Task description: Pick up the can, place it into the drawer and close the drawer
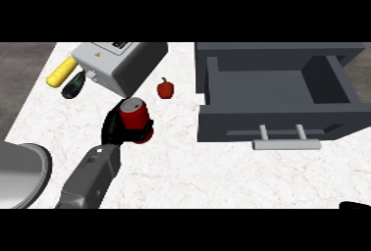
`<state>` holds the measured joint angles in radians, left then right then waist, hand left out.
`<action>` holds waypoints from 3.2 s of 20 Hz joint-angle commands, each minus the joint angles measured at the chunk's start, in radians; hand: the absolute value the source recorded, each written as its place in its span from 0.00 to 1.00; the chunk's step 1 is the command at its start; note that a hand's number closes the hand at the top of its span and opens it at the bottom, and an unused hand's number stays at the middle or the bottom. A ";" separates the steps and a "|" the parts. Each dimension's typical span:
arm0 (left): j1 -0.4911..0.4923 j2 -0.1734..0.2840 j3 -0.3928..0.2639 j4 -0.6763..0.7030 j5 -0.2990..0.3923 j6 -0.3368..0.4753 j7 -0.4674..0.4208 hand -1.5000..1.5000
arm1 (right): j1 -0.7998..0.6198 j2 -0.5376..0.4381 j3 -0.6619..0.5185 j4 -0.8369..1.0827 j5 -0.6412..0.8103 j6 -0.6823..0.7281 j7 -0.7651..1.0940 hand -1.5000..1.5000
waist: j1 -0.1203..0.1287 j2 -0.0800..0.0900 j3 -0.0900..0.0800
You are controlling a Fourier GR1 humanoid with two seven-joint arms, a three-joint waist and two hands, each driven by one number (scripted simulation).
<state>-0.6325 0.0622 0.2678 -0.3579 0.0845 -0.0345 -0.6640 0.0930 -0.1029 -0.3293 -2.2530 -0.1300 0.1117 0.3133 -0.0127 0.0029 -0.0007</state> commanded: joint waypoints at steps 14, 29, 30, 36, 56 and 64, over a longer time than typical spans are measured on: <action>-0.105 -0.062 -0.243 -0.454 0.058 0.126 0.447 1.00 | 0.034 0.026 -0.002 0.018 0.045 -0.002 -0.048 0.00 | 0.013 -0.008 0.001; -0.527 -0.060 -0.337 -0.569 0.076 0.378 0.874 1.00 | -0.053 -0.013 -0.022 0.024 0.032 -0.028 0.012 0.00 | -0.002 -0.002 0.001; -0.494 -0.062 -0.367 -0.571 0.085 0.393 0.854 1.00 | -0.029 0.008 0.014 0.002 0.075 -0.029 0.000 0.00 | -0.001 -0.003 0.001; -0.714 -0.062 -0.372 -0.356 0.155 0.440 0.853 1.00 | -0.035 0.050 0.065 -0.006 0.105 -0.044 -0.024 0.00 | -0.024 0.005 0.001; -0.959 -0.062 -0.534 0.001 0.332 0.576 0.778 1.00 | -0.133 -0.030 0.030 0.008 0.057 -0.042 0.061 0.00 | -0.079 0.019 0.003; -0.957 -0.062 -0.620 0.017 0.389 0.694 0.755 0.00 | -0.137 -0.039 0.059 0.022 0.060 -0.017 0.058 0.00 | -0.103 0.022 0.004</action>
<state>-1.5939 0.0002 -0.3130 -0.3532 0.4512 0.6130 0.1069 -0.0445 -0.1437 -0.2994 -2.2199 -0.0859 0.0887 0.3610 -0.1024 0.0227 0.0035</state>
